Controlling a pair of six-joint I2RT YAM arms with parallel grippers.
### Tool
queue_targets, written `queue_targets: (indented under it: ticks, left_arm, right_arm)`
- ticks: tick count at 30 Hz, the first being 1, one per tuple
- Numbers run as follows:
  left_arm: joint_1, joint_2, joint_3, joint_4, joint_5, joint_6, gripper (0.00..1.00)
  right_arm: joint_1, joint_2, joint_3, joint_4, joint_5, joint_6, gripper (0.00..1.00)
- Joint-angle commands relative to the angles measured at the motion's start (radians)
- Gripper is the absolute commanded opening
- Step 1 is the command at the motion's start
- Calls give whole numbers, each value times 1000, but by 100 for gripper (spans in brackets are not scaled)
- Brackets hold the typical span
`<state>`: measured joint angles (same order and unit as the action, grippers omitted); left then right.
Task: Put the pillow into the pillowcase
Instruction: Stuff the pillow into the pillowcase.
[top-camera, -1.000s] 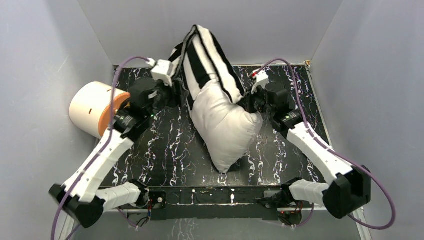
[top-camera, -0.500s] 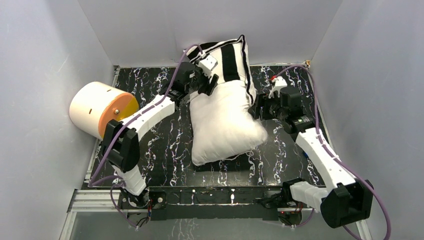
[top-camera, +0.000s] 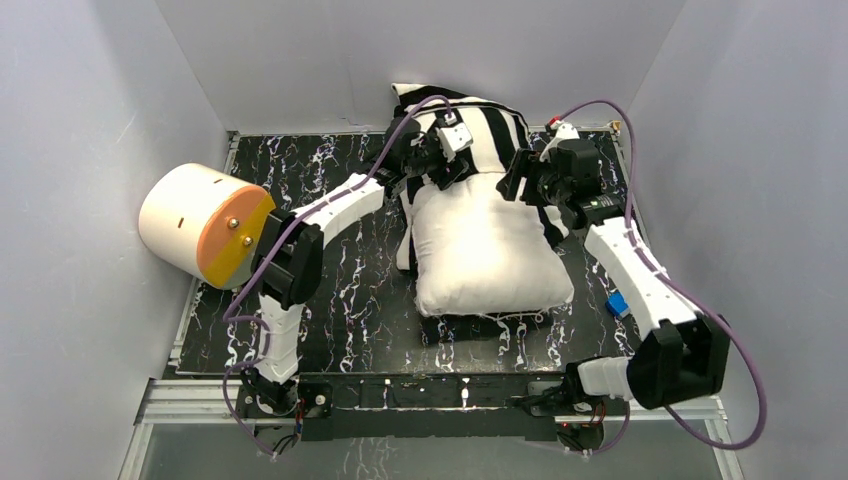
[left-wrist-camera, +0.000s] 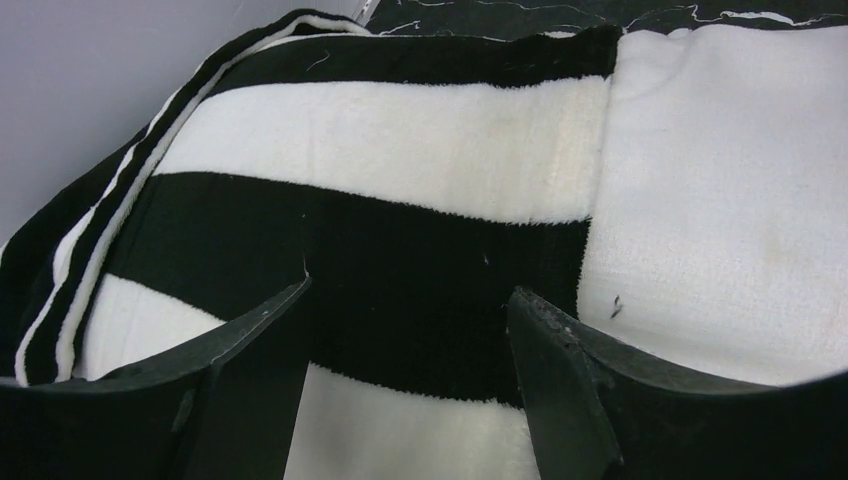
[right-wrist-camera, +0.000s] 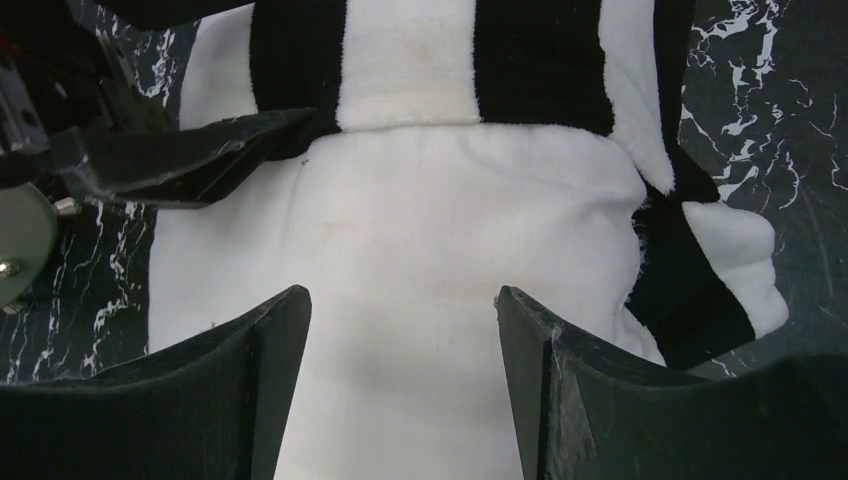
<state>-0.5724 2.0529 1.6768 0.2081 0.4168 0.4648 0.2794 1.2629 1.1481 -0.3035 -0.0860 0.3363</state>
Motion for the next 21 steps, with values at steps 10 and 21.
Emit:
queue_targets:
  ticks: [10,21]
  left_arm:
    - [-42,-58,84,-90,161,-5,70]
    - [-47,-56,57,-174,2,101,70]
  right_arm:
    - [-32,256,-97,308,-159,-2,54]
    - [-30,283,-87,341,-220,-15,53]
